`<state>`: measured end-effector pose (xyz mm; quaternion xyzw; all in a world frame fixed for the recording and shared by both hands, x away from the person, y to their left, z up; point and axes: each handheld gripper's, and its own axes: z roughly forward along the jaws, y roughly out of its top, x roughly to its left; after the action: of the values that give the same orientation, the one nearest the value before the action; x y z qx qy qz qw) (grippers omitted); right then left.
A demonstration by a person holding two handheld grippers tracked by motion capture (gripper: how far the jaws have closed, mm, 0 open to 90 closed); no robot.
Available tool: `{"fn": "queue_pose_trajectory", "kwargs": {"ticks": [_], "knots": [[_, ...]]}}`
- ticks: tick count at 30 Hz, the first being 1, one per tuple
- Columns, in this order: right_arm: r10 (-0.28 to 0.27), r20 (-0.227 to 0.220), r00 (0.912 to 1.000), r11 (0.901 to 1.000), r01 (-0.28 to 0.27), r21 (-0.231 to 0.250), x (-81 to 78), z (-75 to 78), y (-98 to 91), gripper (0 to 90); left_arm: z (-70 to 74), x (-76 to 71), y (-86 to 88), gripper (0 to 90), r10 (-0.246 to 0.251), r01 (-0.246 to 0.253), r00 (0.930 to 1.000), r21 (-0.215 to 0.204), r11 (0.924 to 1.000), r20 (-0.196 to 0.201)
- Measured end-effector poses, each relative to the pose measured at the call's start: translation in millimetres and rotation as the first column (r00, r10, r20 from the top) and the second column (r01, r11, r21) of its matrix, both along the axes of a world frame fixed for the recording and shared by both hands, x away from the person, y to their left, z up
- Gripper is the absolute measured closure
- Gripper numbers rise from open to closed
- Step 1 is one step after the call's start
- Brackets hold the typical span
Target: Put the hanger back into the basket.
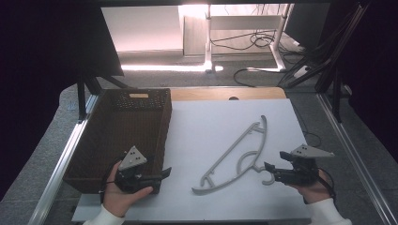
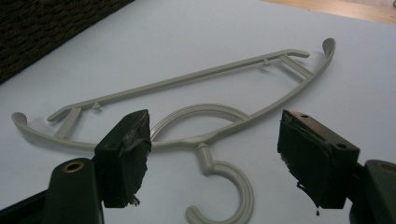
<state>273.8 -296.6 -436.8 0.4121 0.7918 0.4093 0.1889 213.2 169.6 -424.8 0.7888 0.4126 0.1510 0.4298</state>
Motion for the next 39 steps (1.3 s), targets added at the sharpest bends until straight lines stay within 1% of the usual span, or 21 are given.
{"fn": "queue_pose_trajectory", "kwargs": {"ticks": [12,17,24,39], "knots": [[0.017,0.0,0.9999,0.9998,-0.017,-0.007,2.5,0.2,4.5,26.0,0.5,-4.4,1.5,25.9,0.007,-0.007,1.0,0.001,1.0,0.001],[0.022,-0.008,0.9997,0.9997,-0.022,-0.009,3.3,-1.2,4.3,25.7,1.2,-4.0,2.0,25.8,0.008,-0.008,1.0,0.0,1.0,-0.003],[0.019,-0.004,0.9998,0.9998,-0.019,-0.004,2.0,-0.5,2.6,25.6,1.8,-3.5,1.0,25.8,0.006,-0.006,0.9999,-0.001,1.0,-0.008],[0.022,-0.008,0.9997,0.9996,-0.022,-0.016,1.3,-3.2,2.7,25.1,4.2,-4.1,-3.2,26.1,-0.005,0.005,0.9999,-0.003,1.0,-0.01]]}}
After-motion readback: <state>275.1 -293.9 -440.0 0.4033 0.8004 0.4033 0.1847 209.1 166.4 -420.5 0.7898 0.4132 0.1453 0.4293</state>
